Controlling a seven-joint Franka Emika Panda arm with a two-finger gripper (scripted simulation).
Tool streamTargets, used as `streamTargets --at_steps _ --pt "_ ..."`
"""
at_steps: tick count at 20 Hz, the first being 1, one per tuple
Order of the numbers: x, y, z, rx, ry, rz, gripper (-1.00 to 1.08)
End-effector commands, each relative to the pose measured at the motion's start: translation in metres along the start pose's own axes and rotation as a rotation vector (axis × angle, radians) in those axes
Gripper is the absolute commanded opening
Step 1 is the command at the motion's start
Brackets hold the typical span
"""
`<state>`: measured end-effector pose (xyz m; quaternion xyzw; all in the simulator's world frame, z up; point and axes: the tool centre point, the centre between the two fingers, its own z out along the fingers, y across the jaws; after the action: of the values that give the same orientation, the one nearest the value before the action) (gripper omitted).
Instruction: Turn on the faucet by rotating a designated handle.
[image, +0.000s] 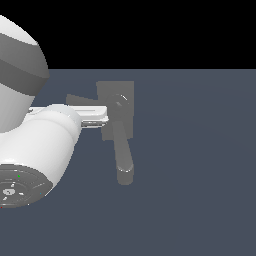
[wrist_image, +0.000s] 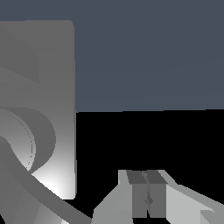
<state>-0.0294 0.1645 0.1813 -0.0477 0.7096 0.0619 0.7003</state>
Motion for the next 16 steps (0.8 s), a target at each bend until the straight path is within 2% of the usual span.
streamTargets --at_steps 1,16 --pt "-0.01 -0.004 0.0 0.002 -0.004 0.0 -1.0" --pt "-0.064 -0.022 -0.001 0.003 -0.011 0.0 -1.0"
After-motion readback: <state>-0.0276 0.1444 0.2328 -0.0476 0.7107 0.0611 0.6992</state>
